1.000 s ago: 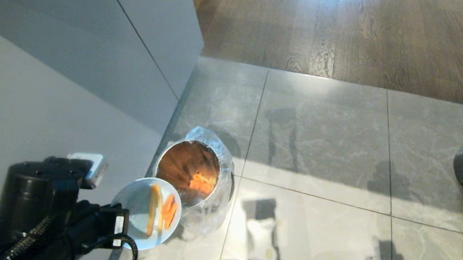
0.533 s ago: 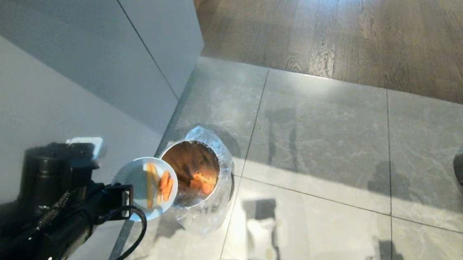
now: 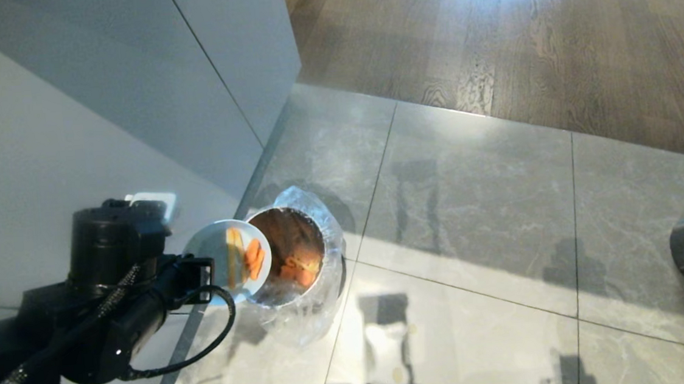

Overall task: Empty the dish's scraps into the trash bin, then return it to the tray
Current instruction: Move the bowl over the trash can, then pour the leftover food from the bowl into the trash can

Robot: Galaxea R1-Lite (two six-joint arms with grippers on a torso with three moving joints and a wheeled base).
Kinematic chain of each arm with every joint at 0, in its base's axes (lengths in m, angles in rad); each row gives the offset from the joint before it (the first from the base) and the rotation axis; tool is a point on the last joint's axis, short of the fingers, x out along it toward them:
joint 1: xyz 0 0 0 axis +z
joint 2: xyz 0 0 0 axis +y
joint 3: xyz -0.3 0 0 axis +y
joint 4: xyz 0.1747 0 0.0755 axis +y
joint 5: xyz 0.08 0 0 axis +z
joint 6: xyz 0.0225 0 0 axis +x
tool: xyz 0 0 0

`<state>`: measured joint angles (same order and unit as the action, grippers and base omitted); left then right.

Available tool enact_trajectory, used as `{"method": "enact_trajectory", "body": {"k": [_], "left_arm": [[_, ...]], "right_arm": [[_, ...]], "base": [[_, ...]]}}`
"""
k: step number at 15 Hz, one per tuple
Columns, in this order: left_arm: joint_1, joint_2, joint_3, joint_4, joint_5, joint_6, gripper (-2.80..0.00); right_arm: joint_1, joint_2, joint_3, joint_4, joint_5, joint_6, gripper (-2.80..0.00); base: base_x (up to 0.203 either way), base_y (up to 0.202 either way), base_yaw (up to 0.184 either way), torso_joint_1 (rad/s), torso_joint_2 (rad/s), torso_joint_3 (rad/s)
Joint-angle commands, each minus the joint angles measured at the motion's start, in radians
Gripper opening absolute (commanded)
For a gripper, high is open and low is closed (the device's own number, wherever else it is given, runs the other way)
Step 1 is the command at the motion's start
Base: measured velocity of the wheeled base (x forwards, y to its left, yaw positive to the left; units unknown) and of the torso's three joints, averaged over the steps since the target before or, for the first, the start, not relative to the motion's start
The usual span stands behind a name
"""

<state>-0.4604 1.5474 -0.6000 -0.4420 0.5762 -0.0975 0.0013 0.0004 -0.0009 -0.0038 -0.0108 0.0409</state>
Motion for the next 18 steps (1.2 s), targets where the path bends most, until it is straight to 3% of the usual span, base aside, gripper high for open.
{"method": "enact_trajectory", "body": {"k": [1,3,6,10,13,16,18], "left_arm": [[0.000,0.040,-0.002,-0.038,0.004,0.003,-2.80],[0.001,0.102,-0.003,-0.170,0.004,0.037,-2.80],[0.021,0.166,-0.004,-0.288,0.003,0.201,-2.80],[0.022,0.213,-0.011,-0.344,0.002,0.348,-2.80],[0.022,0.226,-0.060,-0.352,0.002,0.412,-2.80],[0.030,0.244,-0.088,-0.448,0.002,0.524,-2.80],[0.028,0.249,-0.081,-0.510,0.002,0.552,-2.80]], "right_arm": [[0.000,0.000,0.000,-0.001,0.000,0.001,-2.80],[0.000,0.000,0.000,-0.001,0.000,0.001,-2.80],[0.000,0.000,0.000,-0.001,0.000,0.001,-2.80],[0.000,0.000,-0.001,-0.001,0.000,0.001,-2.80],[0.000,0.000,-0.001,-0.001,0.000,0.001,-2.80],[0.000,0.000,-0.001,-0.001,0.000,0.001,-2.80],[0.000,0.000,0.001,-0.001,0.000,0.001,-2.80]], "base": [[0.000,0.000,0.000,0.000,0.00,0.000],[0.000,0.000,0.000,0.000,0.00,0.000],[0.000,0.000,0.000,0.000,0.00,0.000],[0.000,0.000,0.000,0.000,0.00,0.000],[0.000,0.000,0.000,0.000,0.00,0.000],[0.000,0.000,0.000,0.000,0.00,0.000],[0.000,0.000,0.000,0.000,0.00,0.000]]}}
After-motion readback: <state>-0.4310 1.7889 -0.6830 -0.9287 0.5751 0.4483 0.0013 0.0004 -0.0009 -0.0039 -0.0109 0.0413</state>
